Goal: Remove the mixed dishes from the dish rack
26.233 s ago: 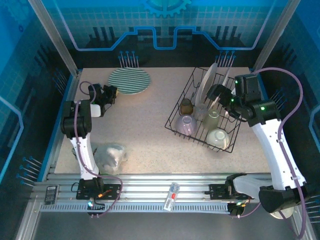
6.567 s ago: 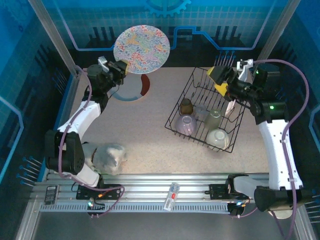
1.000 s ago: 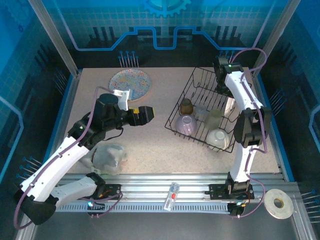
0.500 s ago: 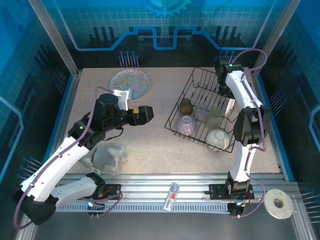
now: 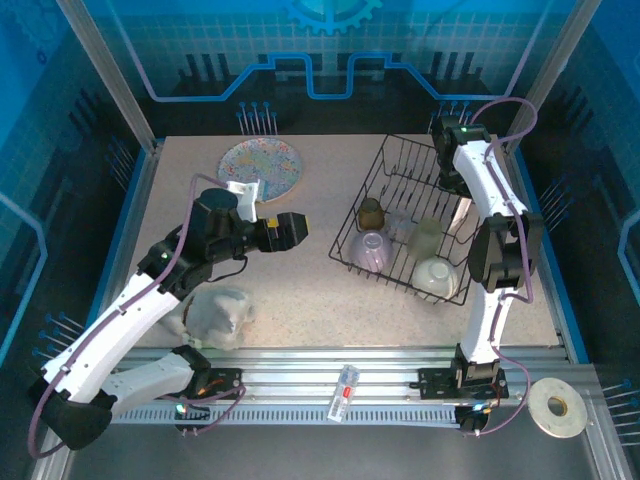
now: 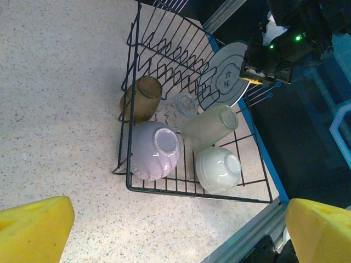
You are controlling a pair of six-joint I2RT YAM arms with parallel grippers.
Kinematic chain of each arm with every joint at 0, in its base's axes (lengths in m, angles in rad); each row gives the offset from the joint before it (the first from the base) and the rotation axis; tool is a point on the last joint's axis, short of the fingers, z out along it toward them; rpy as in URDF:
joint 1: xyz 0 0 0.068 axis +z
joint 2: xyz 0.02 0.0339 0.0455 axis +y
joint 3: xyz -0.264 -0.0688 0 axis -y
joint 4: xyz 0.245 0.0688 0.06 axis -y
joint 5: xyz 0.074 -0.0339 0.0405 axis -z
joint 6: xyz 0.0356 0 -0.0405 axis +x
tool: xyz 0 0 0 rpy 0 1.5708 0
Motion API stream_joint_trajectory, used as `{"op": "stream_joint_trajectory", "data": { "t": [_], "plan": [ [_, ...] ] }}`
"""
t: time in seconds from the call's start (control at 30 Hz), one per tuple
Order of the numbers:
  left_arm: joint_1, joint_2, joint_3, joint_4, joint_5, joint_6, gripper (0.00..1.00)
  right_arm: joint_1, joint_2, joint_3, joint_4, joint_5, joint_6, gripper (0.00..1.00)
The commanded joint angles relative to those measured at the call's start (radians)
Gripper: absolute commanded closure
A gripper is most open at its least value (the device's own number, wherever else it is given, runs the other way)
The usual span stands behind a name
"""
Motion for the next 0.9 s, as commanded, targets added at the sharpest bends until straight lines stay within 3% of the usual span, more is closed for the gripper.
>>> {"op": "stream_joint_trajectory", "data": {
  "t": [0.0,0.53,0.87],
  "plan": [
    [-0.001,-0.014,-0.015,0.026,0.024,-0.026,0.01,0.003,-0.099,0.043,-0.008,0.010,-0.023,1.00],
    [-0.002,-0.019,-0.005,0.000,0.058,-0.017,0.01,0.052,-0.264,0.015,0.005,0.104,-0.062,1.00],
    [0.000,-0.018,-0.011,-0.003,0.107,-0.046,0.01,0.150,-0.442,-0.018,0.072,0.003,-0.081,1.00]
  ]
}}
